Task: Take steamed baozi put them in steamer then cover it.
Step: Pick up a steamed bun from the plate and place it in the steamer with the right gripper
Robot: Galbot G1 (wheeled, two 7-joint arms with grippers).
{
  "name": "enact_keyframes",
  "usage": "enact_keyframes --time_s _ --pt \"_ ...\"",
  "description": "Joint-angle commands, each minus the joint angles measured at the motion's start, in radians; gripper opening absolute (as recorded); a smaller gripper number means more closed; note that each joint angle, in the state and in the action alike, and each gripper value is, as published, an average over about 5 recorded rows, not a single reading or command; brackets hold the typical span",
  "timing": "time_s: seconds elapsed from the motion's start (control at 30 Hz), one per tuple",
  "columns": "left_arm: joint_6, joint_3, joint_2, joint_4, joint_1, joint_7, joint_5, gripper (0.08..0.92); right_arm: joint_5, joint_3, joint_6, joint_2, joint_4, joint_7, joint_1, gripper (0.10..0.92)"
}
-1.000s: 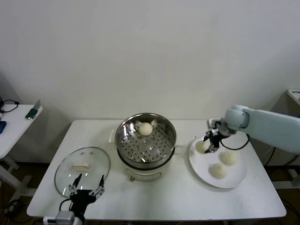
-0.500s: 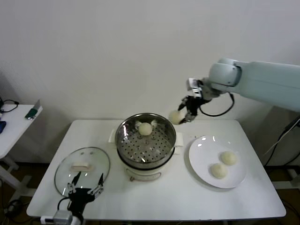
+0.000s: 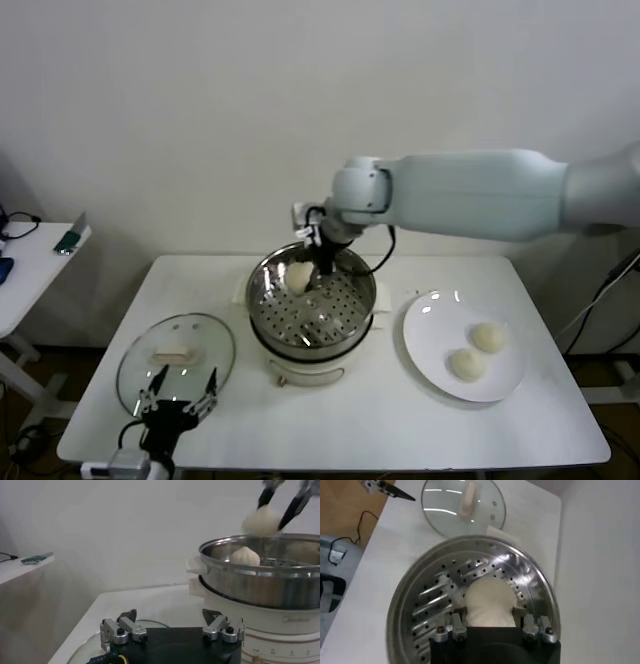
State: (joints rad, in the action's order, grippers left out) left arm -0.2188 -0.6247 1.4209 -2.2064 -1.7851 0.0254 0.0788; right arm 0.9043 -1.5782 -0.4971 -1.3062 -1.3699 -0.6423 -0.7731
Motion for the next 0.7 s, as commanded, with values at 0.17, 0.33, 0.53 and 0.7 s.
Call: enact_keyframes --time_s 0.17,0.33,0.53,0.7 --pt "0.0 -0.001 0.003 0.0 0.0 0.0 0.0 0.823 -0.07 0.023 -0.024 -0.127 0.173 0.047 0.186 0.628" --pt "0.001 -0.003 0.004 0.001 -0.002 0.0 0.0 0.823 -0.086 0.027 -0.014 -0.132 0.207 0.045 0.211 0.625" --pt "0.0 -0.002 0.01 0.002 0.001 0.0 -0.001 0.823 -0.095 0.033 -0.005 -0.132 0.219 0.047 0.219 0.729" --pt "-0.001 -0.003 0.012 -0.001 0.001 0.0 -0.003 0.823 -0.099 0.046 0.025 -0.098 0.185 0.02 0.185 0.816"
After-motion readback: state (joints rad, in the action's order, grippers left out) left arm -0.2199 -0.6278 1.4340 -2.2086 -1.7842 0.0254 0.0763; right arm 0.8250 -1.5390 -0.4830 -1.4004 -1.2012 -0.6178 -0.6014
